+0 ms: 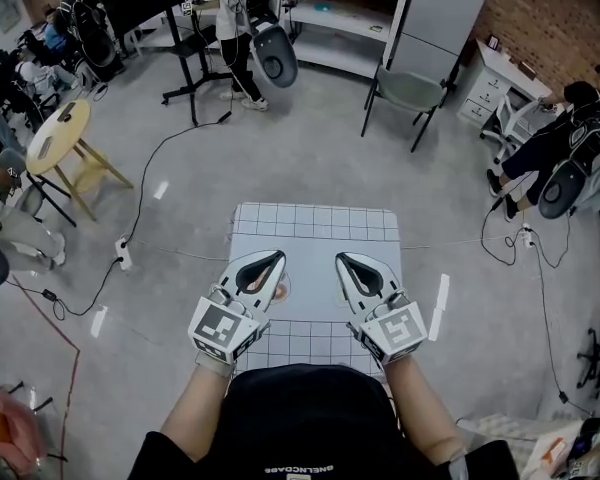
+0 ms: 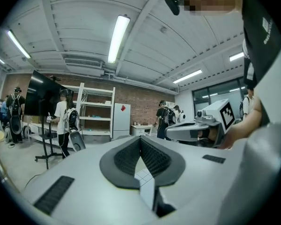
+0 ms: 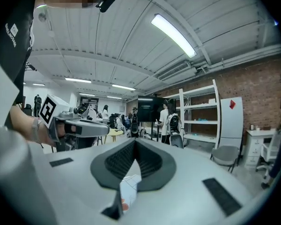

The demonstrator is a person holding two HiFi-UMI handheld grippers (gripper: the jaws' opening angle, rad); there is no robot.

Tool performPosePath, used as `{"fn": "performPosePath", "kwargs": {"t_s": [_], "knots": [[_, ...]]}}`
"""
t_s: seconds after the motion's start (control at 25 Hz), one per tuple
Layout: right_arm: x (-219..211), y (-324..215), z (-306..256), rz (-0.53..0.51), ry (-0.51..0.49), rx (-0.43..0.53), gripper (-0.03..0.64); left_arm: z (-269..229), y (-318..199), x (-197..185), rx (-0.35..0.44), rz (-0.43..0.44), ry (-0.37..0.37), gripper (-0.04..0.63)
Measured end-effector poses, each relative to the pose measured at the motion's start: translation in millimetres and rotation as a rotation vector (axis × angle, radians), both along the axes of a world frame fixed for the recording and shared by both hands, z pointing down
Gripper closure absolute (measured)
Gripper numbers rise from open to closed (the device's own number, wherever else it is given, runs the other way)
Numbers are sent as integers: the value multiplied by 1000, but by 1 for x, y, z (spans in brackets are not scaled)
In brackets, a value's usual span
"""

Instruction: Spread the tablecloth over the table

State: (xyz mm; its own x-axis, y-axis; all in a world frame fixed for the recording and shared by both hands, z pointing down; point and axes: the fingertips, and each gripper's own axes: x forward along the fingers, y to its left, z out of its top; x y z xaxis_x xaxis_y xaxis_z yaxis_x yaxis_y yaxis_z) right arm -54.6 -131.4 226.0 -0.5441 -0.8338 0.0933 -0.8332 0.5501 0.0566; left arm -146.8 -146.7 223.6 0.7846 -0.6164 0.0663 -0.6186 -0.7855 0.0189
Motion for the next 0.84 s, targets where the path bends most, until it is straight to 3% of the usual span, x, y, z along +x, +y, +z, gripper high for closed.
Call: {"fn": "performPosePath", "kwargs": {"t_s": [0.84], "knots": [[5, 11, -2, -7, -8, 11, 609, 5, 21, -6, -5, -19, -5, 582]]}}
